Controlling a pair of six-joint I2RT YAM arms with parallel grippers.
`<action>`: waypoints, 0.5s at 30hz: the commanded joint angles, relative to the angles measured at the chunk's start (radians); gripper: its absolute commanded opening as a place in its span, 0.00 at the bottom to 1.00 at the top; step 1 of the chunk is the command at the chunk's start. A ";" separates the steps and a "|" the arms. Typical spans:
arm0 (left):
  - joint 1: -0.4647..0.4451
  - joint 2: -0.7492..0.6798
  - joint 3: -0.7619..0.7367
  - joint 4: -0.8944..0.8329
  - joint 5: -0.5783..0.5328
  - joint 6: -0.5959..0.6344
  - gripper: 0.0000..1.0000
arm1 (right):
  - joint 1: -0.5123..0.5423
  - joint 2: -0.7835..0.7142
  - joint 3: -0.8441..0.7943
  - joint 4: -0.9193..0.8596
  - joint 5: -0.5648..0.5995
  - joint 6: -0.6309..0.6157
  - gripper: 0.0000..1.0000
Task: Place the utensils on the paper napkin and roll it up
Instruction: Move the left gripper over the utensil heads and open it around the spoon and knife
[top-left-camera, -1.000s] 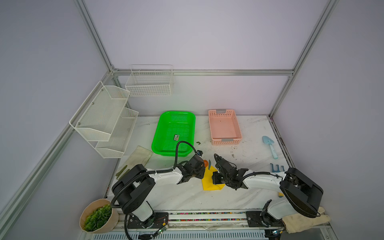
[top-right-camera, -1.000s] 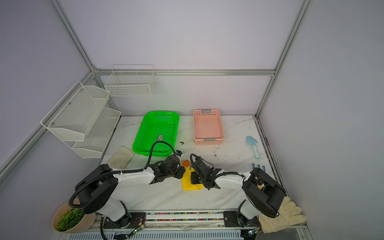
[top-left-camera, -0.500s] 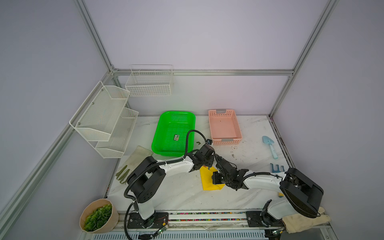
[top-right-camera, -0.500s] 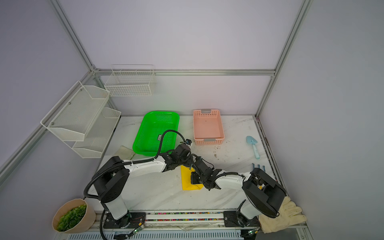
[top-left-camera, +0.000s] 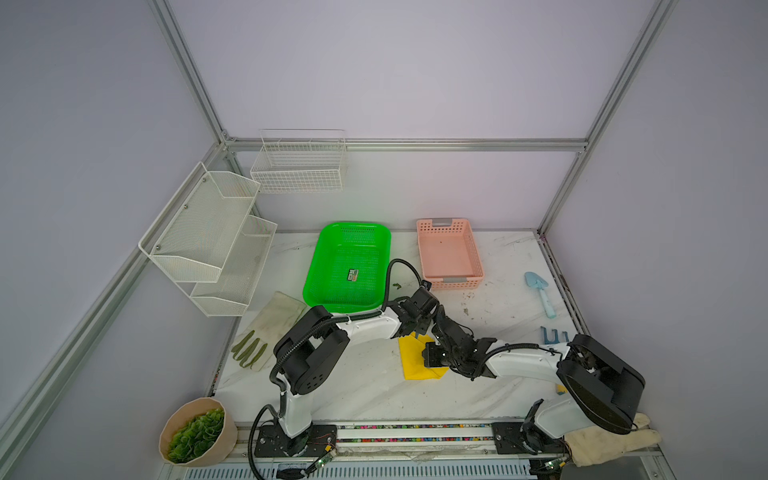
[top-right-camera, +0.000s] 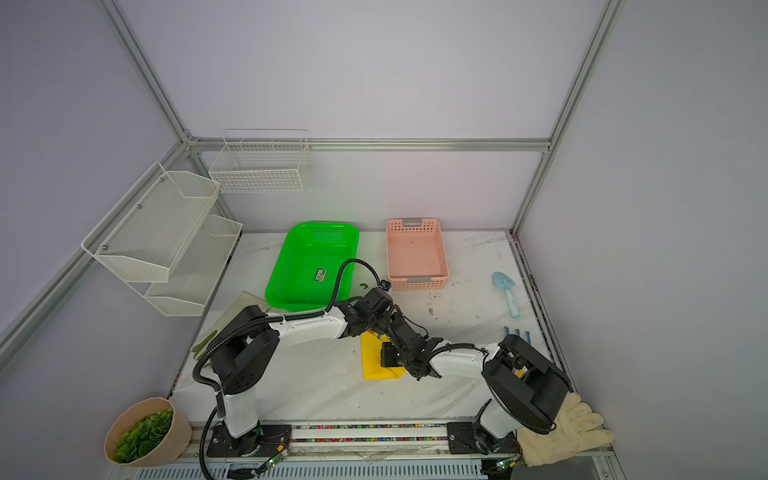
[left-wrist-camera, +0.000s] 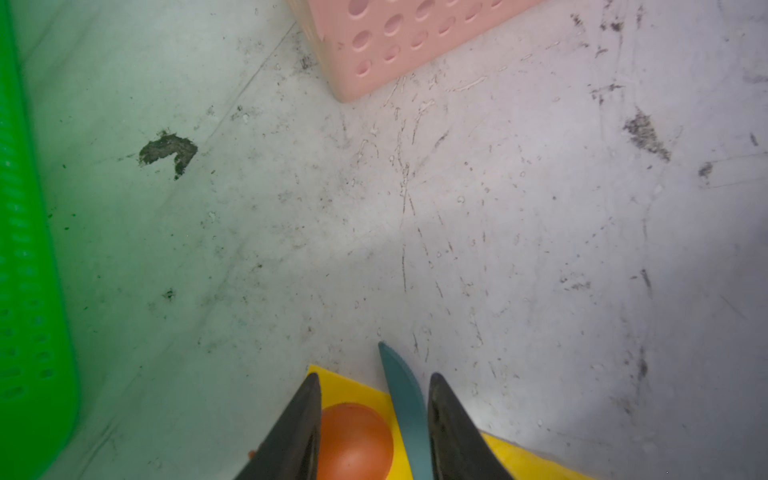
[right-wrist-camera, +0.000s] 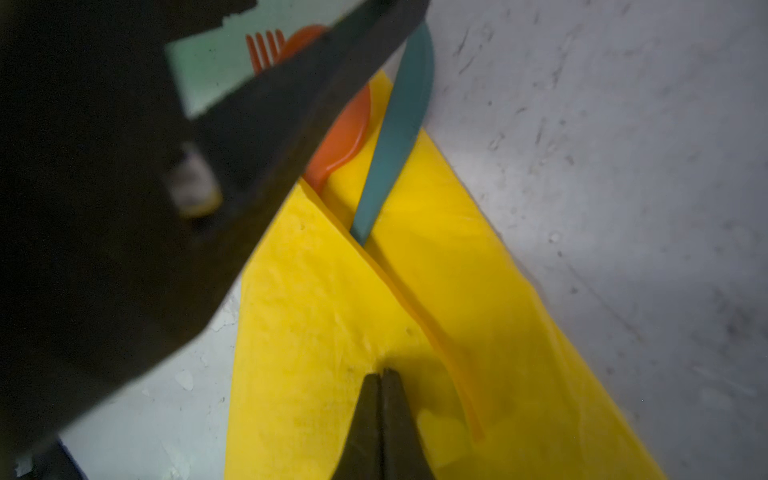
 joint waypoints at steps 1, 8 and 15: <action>-0.019 0.031 0.088 -0.026 -0.034 0.013 0.44 | 0.008 0.045 -0.043 -0.102 -0.005 -0.024 0.00; -0.022 0.048 0.089 -0.033 -0.029 0.010 0.48 | 0.008 0.043 -0.050 -0.099 -0.004 -0.020 0.00; -0.024 0.043 0.079 -0.030 -0.008 -0.022 0.53 | 0.008 0.049 -0.050 -0.098 -0.002 -0.020 0.00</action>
